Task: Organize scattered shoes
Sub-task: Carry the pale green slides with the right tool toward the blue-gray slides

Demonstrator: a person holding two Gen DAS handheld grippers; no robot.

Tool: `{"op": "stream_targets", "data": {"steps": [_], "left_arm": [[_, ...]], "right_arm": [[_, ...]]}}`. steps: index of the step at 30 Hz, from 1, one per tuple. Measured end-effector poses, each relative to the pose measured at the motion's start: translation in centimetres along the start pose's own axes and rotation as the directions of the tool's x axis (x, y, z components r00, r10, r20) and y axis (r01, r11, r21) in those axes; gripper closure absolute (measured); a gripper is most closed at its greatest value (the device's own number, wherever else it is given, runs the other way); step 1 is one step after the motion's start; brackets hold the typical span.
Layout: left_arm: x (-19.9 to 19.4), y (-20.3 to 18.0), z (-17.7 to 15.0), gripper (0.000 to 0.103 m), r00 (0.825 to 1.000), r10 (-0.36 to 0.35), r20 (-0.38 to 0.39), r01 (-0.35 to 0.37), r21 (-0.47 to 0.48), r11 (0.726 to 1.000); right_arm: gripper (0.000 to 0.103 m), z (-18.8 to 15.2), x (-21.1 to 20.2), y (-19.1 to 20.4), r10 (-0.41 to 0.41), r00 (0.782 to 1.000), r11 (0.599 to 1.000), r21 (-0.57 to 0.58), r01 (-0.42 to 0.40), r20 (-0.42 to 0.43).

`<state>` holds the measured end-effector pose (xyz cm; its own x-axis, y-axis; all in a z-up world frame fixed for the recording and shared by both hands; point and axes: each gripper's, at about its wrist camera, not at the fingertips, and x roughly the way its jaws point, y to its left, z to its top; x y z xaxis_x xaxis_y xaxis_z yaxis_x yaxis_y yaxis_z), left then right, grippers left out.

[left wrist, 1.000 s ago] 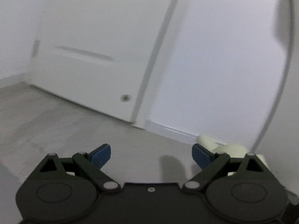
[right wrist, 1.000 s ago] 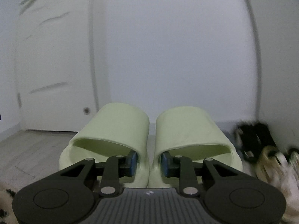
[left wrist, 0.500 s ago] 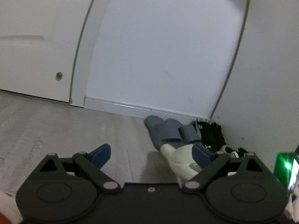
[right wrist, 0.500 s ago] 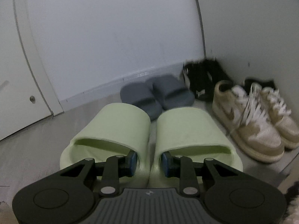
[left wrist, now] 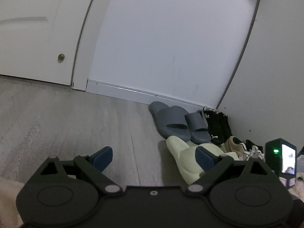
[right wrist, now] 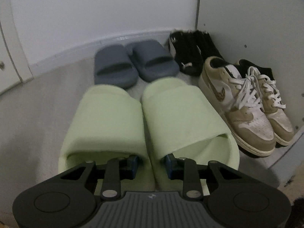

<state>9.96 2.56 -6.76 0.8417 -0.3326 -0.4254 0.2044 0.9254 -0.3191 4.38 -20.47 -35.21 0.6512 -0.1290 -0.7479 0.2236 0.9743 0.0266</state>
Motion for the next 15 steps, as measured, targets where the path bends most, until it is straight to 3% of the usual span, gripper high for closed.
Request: {"op": "stream_targets", "data": {"steps": [3,8,12,15], "left_arm": [[-0.2,0.3,-0.2,0.008,1.0,-0.017,0.002,0.017,-0.02,1.0],[-0.7,0.9,-0.3,0.008,0.999,-0.047,0.013,0.048,-0.052,0.998],[-1.0,1.3,-0.2,0.008,0.997,-0.073,0.023,0.075,-0.076,0.994],[-1.2,1.7,-0.2,0.008,0.996,-0.087,0.028,0.089,-0.102,0.991]], "right_arm": [[0.069,0.3,0.9,-0.3,0.023,0.997,1.0,-0.013,-0.024,-0.071],[0.063,1.4,2.3,-1.2,0.097,0.973,0.994,-0.027,-0.105,-0.209],[0.061,2.4,3.1,-1.8,0.142,0.941,0.986,-0.042,-0.163,-0.309],[0.058,3.4,3.9,-1.4,0.155,0.904,0.969,-0.118,-0.218,-0.399]]}}
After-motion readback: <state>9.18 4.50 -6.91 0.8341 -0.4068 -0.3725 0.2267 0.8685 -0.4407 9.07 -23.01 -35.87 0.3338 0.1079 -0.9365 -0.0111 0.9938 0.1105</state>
